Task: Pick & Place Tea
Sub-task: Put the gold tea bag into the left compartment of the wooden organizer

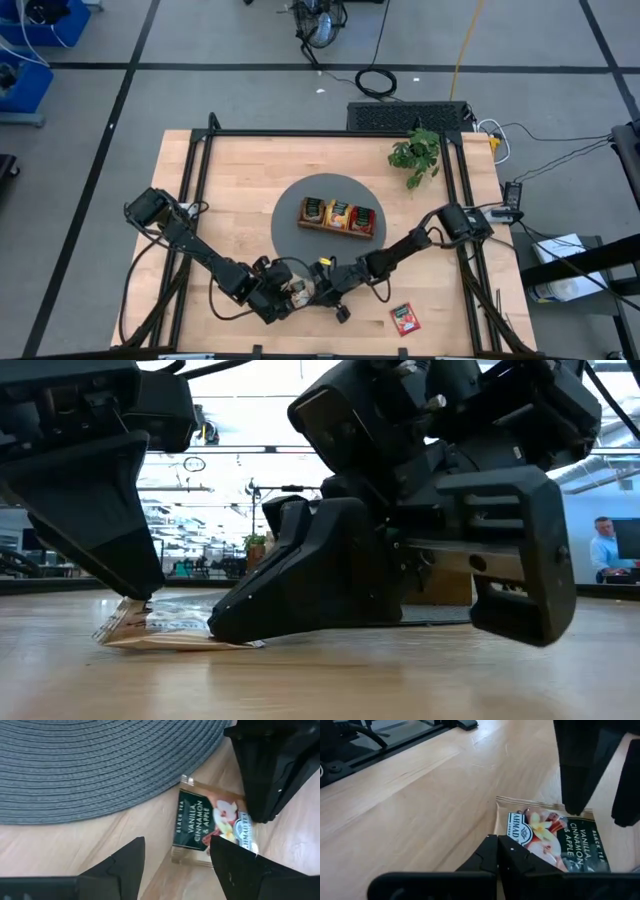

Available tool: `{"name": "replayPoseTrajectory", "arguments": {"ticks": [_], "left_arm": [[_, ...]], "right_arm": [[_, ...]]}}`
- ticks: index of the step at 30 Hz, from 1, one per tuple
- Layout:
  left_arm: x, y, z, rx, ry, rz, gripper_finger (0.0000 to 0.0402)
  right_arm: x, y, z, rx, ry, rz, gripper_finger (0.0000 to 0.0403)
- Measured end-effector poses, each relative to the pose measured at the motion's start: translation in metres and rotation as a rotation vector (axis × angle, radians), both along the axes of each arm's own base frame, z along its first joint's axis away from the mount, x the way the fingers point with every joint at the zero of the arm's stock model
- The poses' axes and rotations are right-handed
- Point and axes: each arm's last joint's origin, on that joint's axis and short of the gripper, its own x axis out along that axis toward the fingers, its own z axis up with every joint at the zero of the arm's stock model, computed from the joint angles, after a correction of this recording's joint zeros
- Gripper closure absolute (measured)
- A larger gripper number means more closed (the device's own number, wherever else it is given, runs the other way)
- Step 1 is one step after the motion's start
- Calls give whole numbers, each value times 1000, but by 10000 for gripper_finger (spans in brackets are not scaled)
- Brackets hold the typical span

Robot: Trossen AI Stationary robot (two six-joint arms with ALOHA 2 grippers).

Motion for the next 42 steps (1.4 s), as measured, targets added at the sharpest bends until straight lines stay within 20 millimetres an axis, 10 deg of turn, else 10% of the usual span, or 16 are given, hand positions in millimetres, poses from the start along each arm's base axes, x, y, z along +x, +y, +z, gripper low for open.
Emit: {"name": "replayPoseTrajectory", "arguments": {"ticks": [28,42], "left_arm": [[13,-10,-11,-92,-64,-40,181],[15,-14,-6,34,-143,-175,392]], "right_arm": [[-5,-14,-9,40,42,-30,403],[-5,-13,-2,41,28,-30,403]]}}
